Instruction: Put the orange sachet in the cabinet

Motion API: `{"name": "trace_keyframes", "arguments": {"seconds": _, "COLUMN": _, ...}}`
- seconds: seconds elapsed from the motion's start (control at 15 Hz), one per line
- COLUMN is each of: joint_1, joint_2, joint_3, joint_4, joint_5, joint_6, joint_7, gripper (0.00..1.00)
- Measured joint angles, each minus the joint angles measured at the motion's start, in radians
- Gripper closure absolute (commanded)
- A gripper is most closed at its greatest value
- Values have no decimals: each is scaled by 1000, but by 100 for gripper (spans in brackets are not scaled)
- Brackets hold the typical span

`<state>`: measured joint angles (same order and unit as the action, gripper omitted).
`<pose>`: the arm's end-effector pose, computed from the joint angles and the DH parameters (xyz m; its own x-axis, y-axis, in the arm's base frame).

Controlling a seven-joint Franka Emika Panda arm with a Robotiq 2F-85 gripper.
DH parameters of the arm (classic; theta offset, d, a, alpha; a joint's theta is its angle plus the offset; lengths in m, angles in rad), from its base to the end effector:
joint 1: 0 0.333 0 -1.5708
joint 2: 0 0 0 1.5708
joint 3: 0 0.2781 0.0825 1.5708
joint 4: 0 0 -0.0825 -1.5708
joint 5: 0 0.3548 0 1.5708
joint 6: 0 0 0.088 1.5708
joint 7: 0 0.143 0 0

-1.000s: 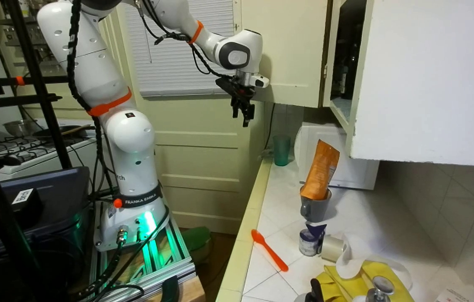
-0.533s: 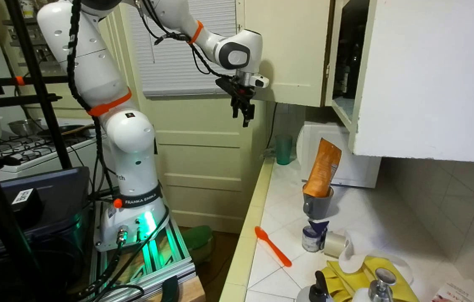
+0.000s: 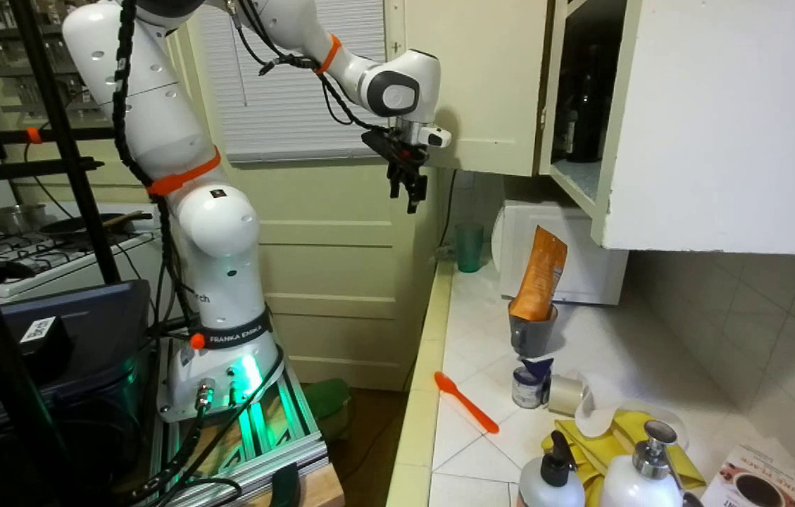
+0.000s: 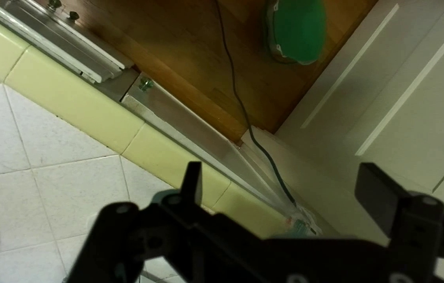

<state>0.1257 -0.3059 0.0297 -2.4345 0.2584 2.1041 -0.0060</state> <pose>0.4173 0.0853 0.3621 0.9989 0.0292 -0.0365 0.0209 -0.9778 -0.2084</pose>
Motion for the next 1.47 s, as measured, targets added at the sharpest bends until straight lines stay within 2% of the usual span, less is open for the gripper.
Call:
{"name": "trace_keyframes", "arguments": {"seconds": 1.13, "joint_1": 0, "joint_2": 0, "joint_3": 0, "joint_4": 0, "joint_5": 0, "joint_6": 0, "joint_7": 0, "gripper": 0}}
{"name": "trace_keyframes", "arguments": {"seconds": 1.47, "joint_1": -53, "joint_2": -62, "joint_3": 0, "joint_4": -70, "joint_5": -15, "joint_6": 0, "joint_7": 93, "gripper": 0}}
